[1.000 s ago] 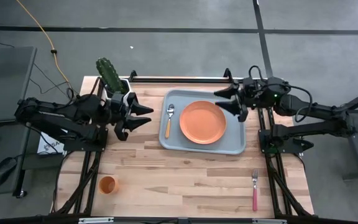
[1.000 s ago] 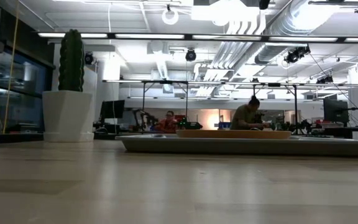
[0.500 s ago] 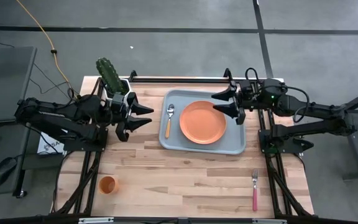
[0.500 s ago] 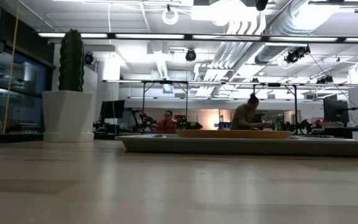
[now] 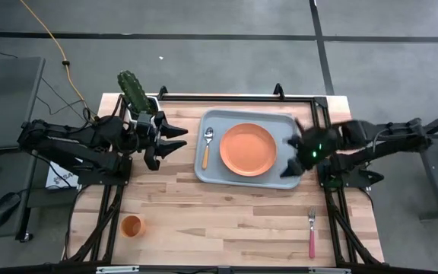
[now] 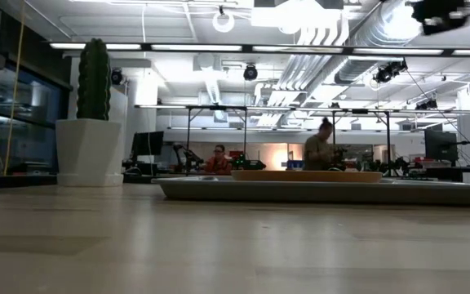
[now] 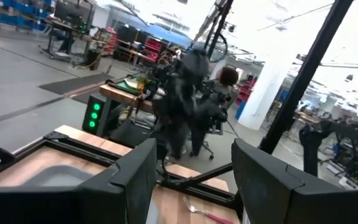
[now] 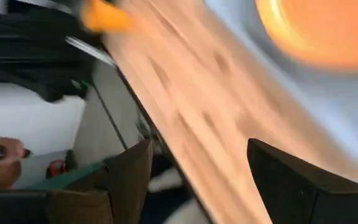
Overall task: Pick and place plate/cup/fork/spoon on tray
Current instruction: Put the pink fork to the left of the orange plate on the gray serving tray
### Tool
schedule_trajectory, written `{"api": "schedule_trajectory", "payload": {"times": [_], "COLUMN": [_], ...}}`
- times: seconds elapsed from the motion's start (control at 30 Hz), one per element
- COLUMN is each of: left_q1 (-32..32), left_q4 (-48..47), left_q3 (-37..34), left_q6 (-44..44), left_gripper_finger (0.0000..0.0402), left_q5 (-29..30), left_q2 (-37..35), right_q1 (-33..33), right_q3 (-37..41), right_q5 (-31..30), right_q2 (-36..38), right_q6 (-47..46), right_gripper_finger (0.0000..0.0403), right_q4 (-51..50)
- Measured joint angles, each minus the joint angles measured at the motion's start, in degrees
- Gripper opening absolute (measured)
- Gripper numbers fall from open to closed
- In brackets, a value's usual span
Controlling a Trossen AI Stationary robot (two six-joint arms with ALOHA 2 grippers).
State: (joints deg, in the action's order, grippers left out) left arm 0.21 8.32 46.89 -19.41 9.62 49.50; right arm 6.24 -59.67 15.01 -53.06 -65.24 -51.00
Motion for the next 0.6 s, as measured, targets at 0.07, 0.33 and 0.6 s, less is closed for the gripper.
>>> {"api": "schedule_trajectory", "payload": {"times": [0.07,0.33,0.6], "left_q1": [0.00,0.00,0.00], "left_q4": [0.02,0.02,0.04], "left_q3": [0.01,0.00,0.00], "left_q6": [-1.12,-2.09,-2.09], "left_gripper_finger": [0.0193,0.0193,0.0193], "left_q5": [0.04,0.03,0.03], "left_q2": [0.00,0.00,0.00], "right_q1": [5.17,23.83,37.21], "right_q3": [2.11,11.55,18.98], "right_q5": [-1.57,-4.24,-4.01], "right_q2": [-0.07,-1.02,-3.54], "right_q6": [-7.13,-35.09,-56.25], "right_gripper_finger": [0.0256,0.0256,0.0256], "right_q4": [-2.02,1.21,11.93]}}
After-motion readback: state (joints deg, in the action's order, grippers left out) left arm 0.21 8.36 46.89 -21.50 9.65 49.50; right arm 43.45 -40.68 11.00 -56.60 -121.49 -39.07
